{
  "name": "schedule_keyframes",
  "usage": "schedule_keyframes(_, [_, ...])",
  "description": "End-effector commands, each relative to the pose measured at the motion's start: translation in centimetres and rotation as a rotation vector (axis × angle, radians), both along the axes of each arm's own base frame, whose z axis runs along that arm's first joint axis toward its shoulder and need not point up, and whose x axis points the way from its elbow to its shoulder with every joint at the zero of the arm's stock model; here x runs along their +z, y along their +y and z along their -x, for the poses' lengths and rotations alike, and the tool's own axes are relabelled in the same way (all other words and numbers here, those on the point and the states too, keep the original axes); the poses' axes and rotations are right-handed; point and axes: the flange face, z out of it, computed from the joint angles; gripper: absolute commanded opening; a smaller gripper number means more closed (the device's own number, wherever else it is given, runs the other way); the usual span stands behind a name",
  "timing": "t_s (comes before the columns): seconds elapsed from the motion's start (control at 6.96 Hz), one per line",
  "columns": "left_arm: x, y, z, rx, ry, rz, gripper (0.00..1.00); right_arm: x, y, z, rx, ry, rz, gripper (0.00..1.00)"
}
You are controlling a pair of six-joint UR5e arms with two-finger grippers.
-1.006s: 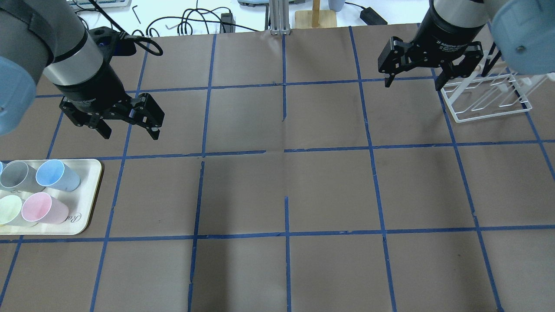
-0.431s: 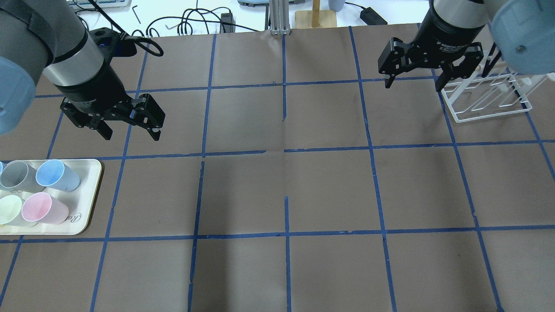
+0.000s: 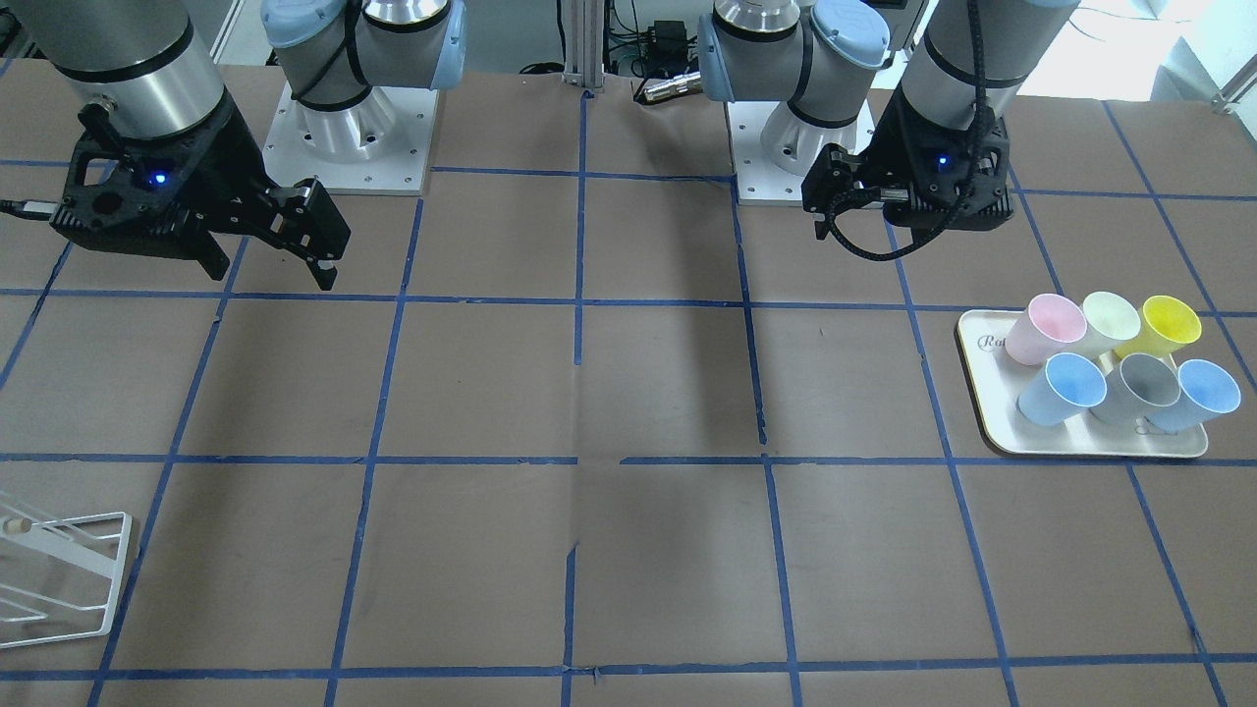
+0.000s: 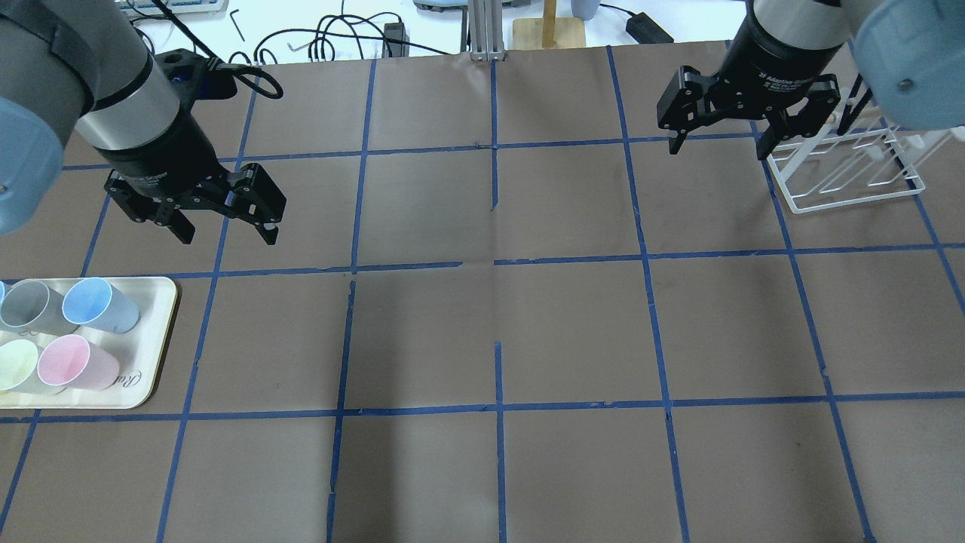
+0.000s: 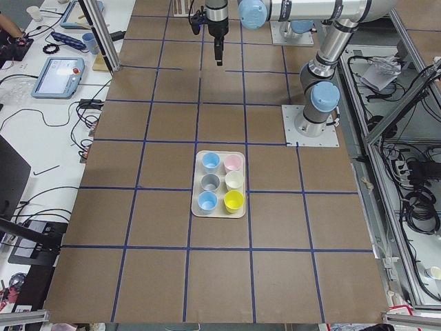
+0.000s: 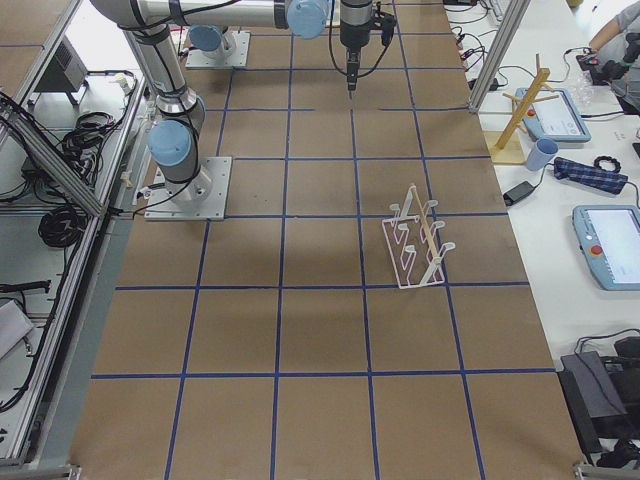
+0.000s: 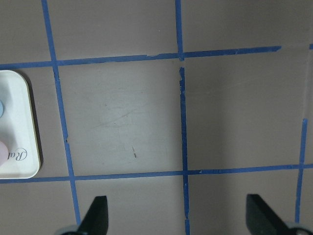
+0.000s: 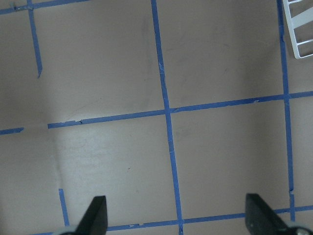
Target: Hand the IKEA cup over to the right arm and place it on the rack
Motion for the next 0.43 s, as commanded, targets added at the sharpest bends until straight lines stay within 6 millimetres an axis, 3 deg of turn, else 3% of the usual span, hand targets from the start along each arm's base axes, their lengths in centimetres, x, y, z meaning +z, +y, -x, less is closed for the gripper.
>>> schedule_keyframes(0.0, [-0.3,-0.6,-2.1,0.043,0.003,-0.007,1.0,0.0,0.0,0.0,0.0,-0.001,0.0,1.0])
schedule_keyframes(0.29, [-0.4,-1.0,-4.1,0.009,0.01,-0.009,1.0,0.0,0.0,0.0,-0.001,-0.002,0.0,1.0])
